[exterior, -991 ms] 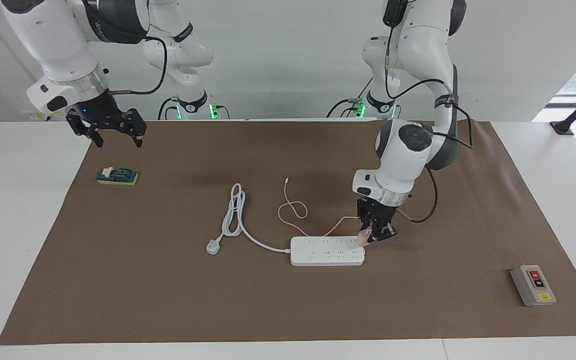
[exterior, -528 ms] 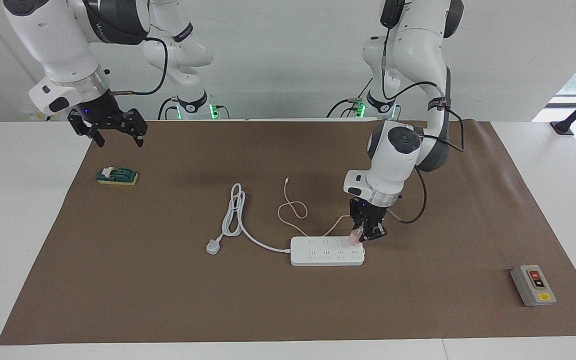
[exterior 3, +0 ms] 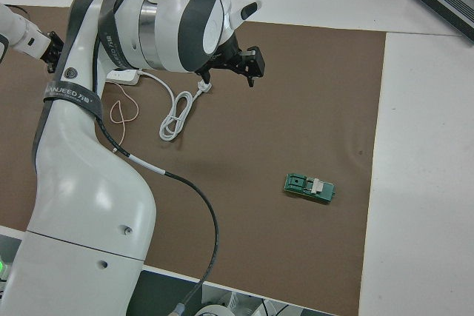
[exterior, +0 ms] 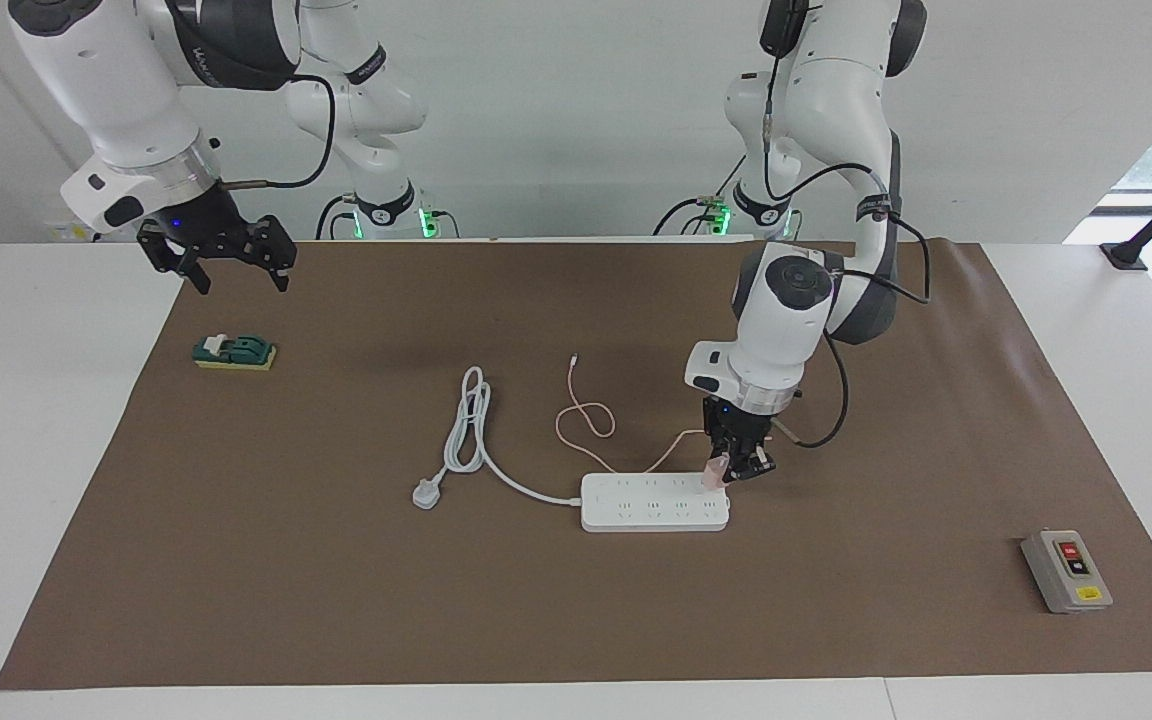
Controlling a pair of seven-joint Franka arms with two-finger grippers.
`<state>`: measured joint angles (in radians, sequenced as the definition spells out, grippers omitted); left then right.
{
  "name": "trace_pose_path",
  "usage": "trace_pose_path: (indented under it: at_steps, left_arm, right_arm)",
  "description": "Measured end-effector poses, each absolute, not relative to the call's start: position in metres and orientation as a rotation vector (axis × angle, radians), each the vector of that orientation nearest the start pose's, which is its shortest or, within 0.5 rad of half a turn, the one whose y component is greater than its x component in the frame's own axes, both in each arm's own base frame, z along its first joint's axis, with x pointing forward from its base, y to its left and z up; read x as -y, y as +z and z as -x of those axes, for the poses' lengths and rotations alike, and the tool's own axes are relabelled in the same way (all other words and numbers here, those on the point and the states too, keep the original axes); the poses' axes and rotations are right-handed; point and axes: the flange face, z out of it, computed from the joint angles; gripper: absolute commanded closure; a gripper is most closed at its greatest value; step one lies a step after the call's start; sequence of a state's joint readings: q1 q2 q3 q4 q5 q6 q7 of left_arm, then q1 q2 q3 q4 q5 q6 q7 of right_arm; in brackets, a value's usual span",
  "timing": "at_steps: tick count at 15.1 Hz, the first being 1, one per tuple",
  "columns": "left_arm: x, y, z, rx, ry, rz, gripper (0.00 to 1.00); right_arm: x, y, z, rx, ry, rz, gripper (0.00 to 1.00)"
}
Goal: Plug charger into power strip
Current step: 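Push the charger prongs into the power strip socket with the left gripper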
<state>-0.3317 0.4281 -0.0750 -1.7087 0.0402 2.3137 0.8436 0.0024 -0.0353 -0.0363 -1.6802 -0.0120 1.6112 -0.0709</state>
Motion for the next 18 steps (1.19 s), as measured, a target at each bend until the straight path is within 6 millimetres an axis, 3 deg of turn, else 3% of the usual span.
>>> trace_pose_path:
  at_steps: [18]
  left_arm:
    - [0.2728, 0.36, -0.6222, -1.846, -0.255, 2.466, 1.0]
  right_arm:
    - [0.0189, 0.597, -0.5415, 0.094, 0.054, 3.148, 0.0]
